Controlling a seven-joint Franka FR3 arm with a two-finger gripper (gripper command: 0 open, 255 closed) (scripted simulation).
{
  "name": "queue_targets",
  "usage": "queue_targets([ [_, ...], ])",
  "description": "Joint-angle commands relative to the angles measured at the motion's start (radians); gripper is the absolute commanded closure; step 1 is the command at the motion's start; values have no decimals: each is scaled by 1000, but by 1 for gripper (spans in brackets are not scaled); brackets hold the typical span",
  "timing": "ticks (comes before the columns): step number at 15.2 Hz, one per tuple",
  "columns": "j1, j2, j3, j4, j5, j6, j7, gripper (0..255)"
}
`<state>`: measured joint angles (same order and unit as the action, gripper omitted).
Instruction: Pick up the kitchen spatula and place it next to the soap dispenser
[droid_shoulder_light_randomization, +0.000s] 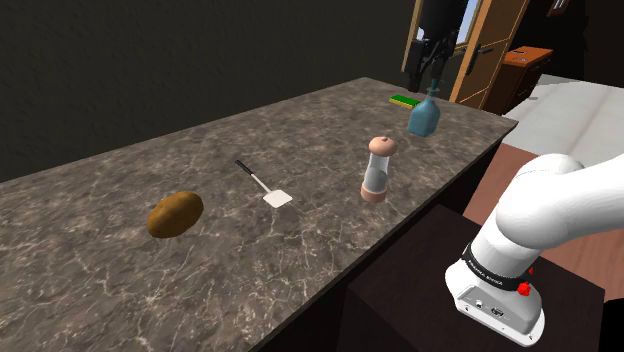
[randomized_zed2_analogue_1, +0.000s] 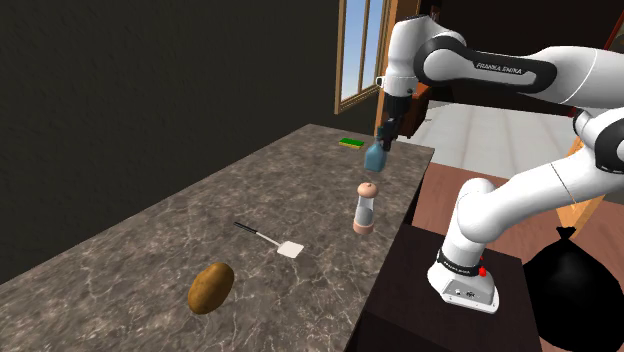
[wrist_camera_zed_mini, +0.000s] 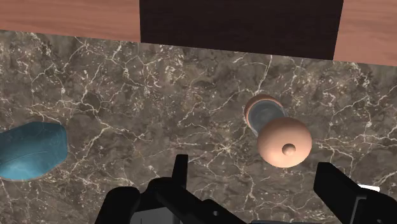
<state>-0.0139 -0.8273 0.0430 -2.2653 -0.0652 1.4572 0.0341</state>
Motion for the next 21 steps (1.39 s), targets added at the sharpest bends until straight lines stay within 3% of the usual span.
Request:
queue_targets([
  [1, 0, 0, 0, 0, 0, 0, 0, 0],
  [11, 27, 220, 116, -45, 81, 273, 146, 0],
  [21, 38, 533, 228, 42, 88, 511, 291, 0],
])
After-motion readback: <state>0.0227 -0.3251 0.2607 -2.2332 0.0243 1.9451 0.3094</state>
